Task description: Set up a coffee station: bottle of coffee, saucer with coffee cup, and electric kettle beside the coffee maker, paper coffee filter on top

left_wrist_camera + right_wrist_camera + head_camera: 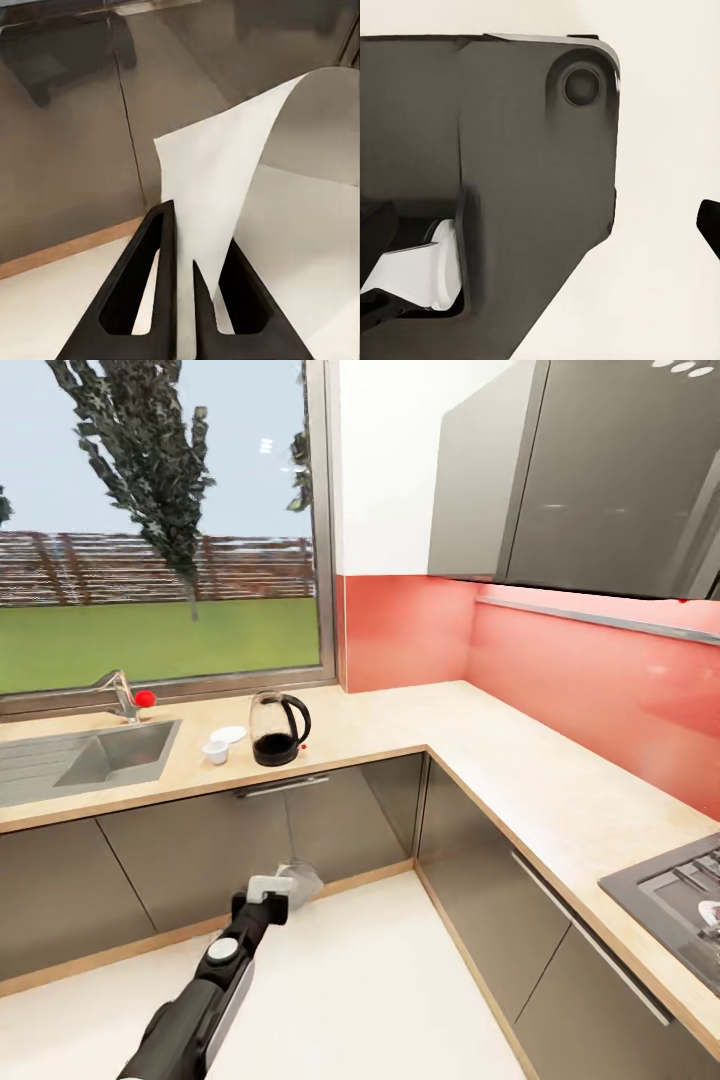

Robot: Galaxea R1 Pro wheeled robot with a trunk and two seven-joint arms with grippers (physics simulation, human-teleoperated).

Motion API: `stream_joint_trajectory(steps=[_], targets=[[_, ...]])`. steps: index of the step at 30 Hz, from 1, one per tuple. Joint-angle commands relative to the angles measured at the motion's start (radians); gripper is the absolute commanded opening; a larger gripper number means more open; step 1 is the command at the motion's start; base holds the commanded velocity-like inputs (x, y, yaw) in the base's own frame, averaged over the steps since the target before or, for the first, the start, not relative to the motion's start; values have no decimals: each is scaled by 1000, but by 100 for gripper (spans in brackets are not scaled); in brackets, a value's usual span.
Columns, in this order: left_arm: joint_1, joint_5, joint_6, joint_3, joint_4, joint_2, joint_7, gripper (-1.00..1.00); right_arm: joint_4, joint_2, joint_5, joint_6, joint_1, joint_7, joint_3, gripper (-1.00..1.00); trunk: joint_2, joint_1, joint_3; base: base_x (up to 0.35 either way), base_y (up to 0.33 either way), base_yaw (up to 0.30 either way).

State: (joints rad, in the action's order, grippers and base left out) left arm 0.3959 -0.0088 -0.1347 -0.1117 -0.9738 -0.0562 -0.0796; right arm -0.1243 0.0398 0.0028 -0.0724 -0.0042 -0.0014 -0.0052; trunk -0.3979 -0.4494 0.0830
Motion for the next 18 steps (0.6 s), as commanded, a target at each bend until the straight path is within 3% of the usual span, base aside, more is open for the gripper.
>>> stream_joint_trajectory(steps=[1, 5, 9, 12, 15, 18], targets=[[-14, -4, -4, -2, 1, 1, -3, -100, -1, 0, 0, -3, 0, 0, 0, 100, -2, -1, 2, -17, 0, 0], [-93, -6, 1, -2, 5, 7, -4, -100, -1, -1, 0, -4, 0, 0, 0, 100, -2, -1, 2, -6, 0, 0], [-157, -5, -2, 19, 7, 34, -7, -100, -1, -3, 0, -4, 0, -1, -1, 100, -2, -1, 2, -1, 0, 0], [-188, -2, -8, 83, 40, 61, -7, -100, -1, -3, 0, -4, 0, -2, -1, 100, -2, -1, 2, 0, 0, 1], [-199, -1, -11, 164, 123, 69, -5, -100, -1, -3, 0, -4, 0, -2, -1, 100, -2, -1, 2, 0, 0, 81], [-201, -2, -12, 208, 204, 73, -5, -100, -1, -3, 0, -4, 0, -3, -1, 100, -2, -1, 2, 0, 0, 201]])
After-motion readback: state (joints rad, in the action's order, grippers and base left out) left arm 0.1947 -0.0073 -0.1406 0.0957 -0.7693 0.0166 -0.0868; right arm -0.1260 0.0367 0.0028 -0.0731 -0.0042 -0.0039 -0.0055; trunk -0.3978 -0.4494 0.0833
